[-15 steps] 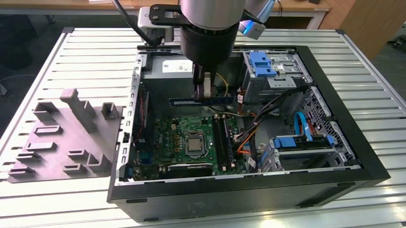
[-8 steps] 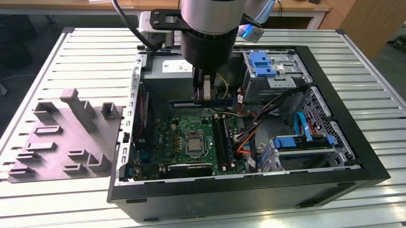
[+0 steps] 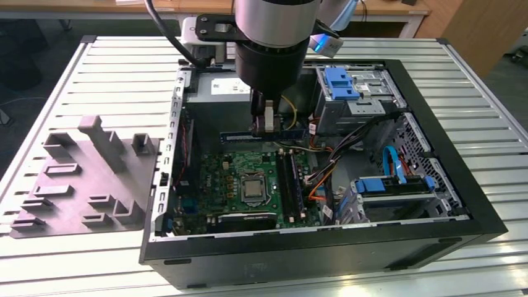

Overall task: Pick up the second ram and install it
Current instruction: 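Pick up the second ram and move it above second insertion slot, then insert the second ram into the second slot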

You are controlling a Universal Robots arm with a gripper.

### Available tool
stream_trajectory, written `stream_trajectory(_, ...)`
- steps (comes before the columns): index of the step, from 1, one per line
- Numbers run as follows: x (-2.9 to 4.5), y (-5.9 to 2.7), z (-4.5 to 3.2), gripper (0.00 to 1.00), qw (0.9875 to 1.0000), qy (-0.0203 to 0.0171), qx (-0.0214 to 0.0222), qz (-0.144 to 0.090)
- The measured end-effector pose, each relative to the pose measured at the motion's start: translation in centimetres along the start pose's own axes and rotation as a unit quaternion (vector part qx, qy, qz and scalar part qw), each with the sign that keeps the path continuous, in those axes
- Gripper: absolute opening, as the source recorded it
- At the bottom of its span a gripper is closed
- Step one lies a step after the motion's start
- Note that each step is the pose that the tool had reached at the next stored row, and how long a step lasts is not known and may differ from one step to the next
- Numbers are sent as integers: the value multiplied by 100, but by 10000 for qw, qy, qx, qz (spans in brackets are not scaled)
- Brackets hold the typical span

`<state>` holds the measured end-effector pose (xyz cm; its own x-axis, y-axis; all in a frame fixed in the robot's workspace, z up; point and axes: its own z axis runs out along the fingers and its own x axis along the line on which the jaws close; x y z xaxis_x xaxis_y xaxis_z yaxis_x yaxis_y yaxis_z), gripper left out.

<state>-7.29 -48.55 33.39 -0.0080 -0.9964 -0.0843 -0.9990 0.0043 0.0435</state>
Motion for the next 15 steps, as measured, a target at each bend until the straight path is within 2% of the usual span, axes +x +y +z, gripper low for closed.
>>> stream_trajectory(15,0,0,3,11,10000,0,0,0)
